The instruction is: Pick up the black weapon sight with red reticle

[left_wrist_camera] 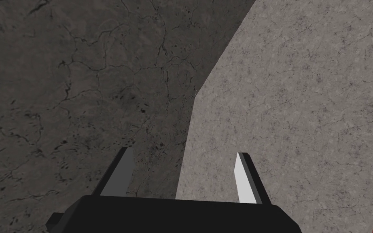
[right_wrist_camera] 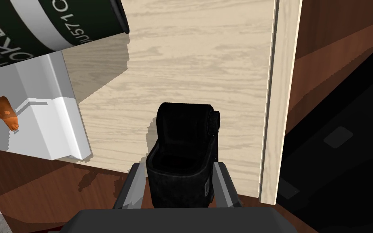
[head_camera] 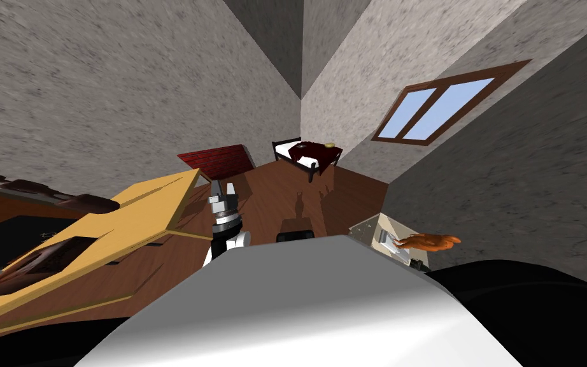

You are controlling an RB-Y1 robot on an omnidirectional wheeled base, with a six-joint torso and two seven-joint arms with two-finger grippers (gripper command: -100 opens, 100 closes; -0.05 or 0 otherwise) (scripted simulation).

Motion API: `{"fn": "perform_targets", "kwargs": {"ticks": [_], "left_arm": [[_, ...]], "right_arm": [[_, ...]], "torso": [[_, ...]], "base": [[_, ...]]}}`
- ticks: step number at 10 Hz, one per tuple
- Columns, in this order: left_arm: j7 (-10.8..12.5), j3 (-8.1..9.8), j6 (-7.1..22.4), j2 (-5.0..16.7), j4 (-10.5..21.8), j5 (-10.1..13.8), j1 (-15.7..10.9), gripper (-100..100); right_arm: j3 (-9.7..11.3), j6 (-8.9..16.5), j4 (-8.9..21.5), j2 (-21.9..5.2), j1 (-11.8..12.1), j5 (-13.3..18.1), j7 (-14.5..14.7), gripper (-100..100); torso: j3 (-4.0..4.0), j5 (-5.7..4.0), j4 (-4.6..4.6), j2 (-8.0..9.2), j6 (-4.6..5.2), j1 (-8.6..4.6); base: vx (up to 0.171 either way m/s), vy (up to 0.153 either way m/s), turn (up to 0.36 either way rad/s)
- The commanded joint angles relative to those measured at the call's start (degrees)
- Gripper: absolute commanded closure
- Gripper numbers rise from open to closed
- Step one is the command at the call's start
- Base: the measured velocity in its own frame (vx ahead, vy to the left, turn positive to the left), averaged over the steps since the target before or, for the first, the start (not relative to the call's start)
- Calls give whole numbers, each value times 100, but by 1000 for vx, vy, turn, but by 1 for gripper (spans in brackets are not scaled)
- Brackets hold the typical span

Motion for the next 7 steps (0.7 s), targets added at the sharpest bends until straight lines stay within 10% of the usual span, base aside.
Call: {"fn": "perform_targets", "kwargs": {"ticks": [1, 2, 3, 6, 7], "left_arm": [[0, 0, 0, 0, 0, 0, 0, 0], [0, 0, 0, 0, 0, 0, 0, 0], [0, 0, 0, 0, 0, 0, 0, 0], [0, 0, 0, -1, 0, 0, 0, 0], [0, 0, 0, 0, 0, 0, 0, 0]], "right_arm": [[0, 0, 0, 0, 0, 0, 0, 100], [0, 0, 0, 0, 0, 0, 0, 0], [128, 77, -89, -70, 18, 29, -164, 100], [-7, -80, -173, -235, 94, 24, -168, 100], [-28, -112, -169, -243, 97, 20, -147, 0]], "torso": [[0, 0, 0, 0, 0, 0], [0, 0, 0, 0, 0, 0], [0, -1, 0, 0, 0, 0], [-1, 6, 0, -1, 4, 23], [0, 2, 0, 0, 2, 16]], "base": [[0, 0, 0], [0, 0, 0], [8, 6, -16], [5, 42, -47], [0, 5, 0]]}}
